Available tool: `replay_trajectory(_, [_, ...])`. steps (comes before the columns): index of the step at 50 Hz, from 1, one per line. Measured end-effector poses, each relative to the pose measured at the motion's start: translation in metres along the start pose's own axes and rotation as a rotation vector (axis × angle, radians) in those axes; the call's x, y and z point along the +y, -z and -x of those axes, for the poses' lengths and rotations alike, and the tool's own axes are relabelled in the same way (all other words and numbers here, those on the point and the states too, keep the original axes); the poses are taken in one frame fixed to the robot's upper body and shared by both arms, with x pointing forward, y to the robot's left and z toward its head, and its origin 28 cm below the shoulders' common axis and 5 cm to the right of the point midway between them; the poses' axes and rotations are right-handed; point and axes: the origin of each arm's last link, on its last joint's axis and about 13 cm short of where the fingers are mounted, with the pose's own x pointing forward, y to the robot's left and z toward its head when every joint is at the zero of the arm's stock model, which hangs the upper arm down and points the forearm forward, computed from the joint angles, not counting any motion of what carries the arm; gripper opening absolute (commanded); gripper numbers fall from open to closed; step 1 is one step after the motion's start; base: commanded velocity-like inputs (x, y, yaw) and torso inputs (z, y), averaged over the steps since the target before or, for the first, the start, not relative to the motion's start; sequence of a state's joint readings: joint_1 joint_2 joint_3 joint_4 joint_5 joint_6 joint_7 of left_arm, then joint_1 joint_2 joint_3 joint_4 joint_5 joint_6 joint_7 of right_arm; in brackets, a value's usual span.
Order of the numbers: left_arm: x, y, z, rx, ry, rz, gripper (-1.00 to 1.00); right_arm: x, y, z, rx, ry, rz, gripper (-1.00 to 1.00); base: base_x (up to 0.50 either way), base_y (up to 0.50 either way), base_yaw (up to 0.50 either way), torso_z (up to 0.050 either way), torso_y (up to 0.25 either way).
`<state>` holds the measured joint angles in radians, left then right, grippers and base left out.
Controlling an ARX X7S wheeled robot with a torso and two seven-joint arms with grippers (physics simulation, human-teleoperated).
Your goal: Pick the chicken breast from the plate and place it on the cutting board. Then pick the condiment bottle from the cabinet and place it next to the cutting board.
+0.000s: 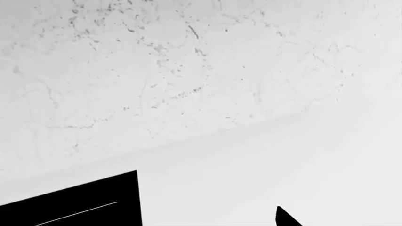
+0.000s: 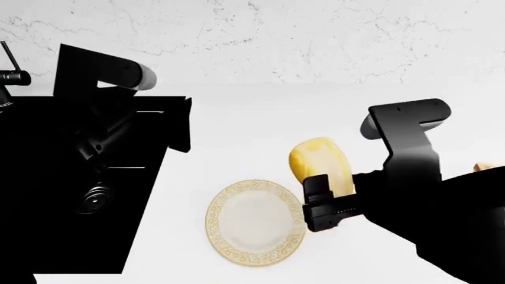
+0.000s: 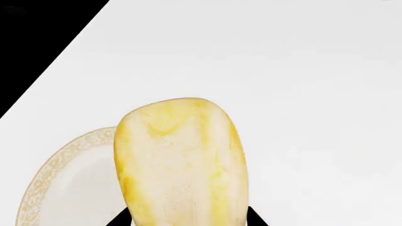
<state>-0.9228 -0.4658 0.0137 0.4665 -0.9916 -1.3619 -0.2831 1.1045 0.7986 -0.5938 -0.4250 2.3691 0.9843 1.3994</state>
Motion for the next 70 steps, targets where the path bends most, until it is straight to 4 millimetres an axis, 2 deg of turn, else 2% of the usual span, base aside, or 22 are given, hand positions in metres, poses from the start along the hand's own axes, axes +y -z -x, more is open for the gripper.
replay_trajectory(50, [-0.002,0.001,0.0,0.008,0.001,0.003,1.0,-0.081,0.016,0.08,-0.013,0.559,-0.175,-1.0,0.0,0.0,0.0,0.0,0.0])
replay_trajectory(63, [-0.003,0.002,-0.001,0.012,0.004,0.001,1.0,-0.095,0.014,0.088,-0.009,0.689,-0.208,-1.0,0.0,0.0,0.0,0.0,0.0])
replay_trajectory(70, [-0.003,0.002,-0.001,0.015,0.004,0.0,1.0,-0.099,0.02,0.082,0.026,0.713,-0.18,-1.0,0.0,0.0,0.0,0.0,0.0])
